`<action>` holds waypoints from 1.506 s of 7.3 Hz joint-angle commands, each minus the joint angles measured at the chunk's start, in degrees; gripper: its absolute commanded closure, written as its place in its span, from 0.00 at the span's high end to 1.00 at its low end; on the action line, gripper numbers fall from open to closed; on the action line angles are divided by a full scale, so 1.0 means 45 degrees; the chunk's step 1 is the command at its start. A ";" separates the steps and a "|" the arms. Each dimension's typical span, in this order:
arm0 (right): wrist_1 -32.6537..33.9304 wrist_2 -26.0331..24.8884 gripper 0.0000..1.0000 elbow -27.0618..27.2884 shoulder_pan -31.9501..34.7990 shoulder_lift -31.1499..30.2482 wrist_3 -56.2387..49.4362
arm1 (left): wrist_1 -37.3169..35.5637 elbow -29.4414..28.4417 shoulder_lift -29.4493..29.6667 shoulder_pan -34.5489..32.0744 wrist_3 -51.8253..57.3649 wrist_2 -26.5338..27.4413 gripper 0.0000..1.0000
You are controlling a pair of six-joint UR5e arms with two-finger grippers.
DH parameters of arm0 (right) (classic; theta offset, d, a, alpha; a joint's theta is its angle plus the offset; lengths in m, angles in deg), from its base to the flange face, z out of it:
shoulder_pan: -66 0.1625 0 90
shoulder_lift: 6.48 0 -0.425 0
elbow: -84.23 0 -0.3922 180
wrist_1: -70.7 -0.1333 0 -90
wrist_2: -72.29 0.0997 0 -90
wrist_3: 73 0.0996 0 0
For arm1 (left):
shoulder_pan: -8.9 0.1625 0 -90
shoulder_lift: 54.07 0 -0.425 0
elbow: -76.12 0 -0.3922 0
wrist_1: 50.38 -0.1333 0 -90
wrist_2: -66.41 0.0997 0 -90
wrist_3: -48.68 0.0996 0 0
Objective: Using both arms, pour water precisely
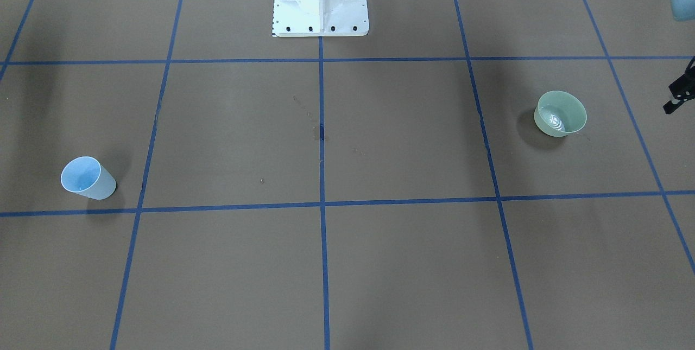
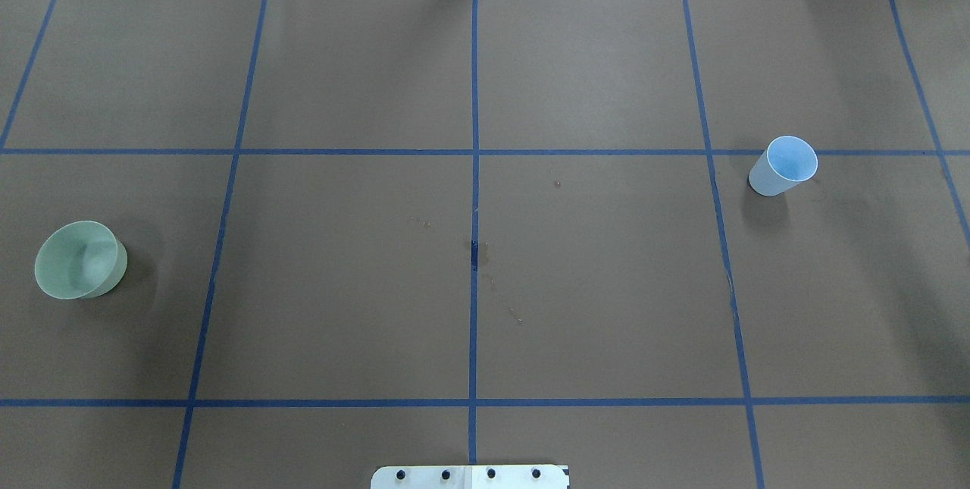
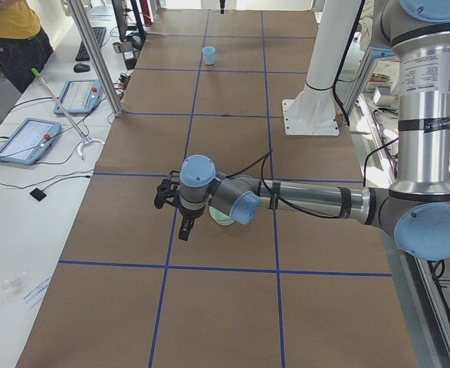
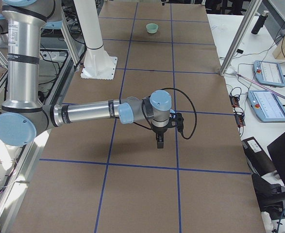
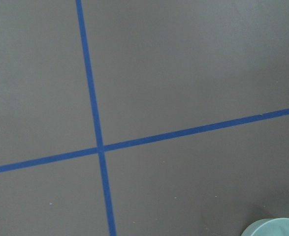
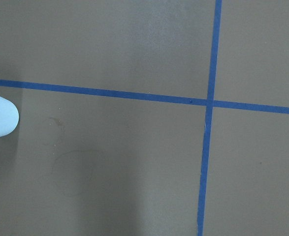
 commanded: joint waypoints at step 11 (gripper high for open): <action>-0.0005 -0.0011 1.00 0.0109 -0.0099 -0.0038 0.0181 | 0.1823 -0.0823 -0.0589 0.4707 -0.3136 0.1413 0.39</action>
